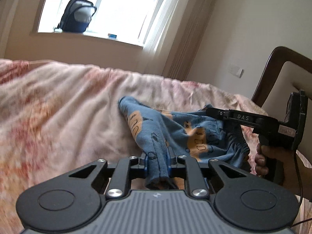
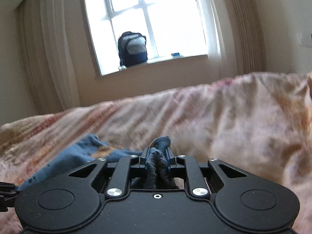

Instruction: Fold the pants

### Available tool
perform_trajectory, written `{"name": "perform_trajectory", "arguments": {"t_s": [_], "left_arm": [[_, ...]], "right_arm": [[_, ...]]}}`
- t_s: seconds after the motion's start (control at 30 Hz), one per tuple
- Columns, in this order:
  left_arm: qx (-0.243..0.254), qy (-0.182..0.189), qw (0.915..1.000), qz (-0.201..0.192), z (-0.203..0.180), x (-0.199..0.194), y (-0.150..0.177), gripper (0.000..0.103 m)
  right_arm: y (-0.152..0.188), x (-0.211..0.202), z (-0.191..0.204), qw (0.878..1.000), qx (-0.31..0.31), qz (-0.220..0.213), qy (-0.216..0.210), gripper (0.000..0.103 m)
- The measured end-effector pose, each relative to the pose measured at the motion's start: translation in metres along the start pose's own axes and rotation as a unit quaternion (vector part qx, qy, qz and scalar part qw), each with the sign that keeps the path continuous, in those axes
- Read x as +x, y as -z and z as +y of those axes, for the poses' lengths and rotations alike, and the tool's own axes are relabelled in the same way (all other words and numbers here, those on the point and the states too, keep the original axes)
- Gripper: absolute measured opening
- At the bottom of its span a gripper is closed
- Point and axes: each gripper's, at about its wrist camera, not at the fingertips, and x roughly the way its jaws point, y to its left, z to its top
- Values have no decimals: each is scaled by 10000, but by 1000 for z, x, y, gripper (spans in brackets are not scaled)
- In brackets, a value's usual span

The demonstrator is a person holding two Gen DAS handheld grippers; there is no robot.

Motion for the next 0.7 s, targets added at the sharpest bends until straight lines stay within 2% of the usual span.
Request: {"name": "perform_trajectory", "arguments": {"t_s": [0.07,0.23,0.37,0.53,0.7], "left_arm": [[-60,-61,9999,-116,3,-3,-5,18],[-182,-268,9987,-381,18,-5,-21,18],[-270,-527,9969,-522,34,-2,-30,18],[-350,-851,9947,-455,54,7,-29,18],[-549,-875,9943,-263,67,10,-24,18]], "right_arm": [[-15,-5,7,9997,-74,-219,-120,14],[-34,-1,19,9987,-216,-380,-268,14],[-50,17,36,9972,-511,-401,-376,14],[-56,57,58,9947,-919,-163,-442,13],[-46,91,76,9925,-1155,154,-369,13]]}}
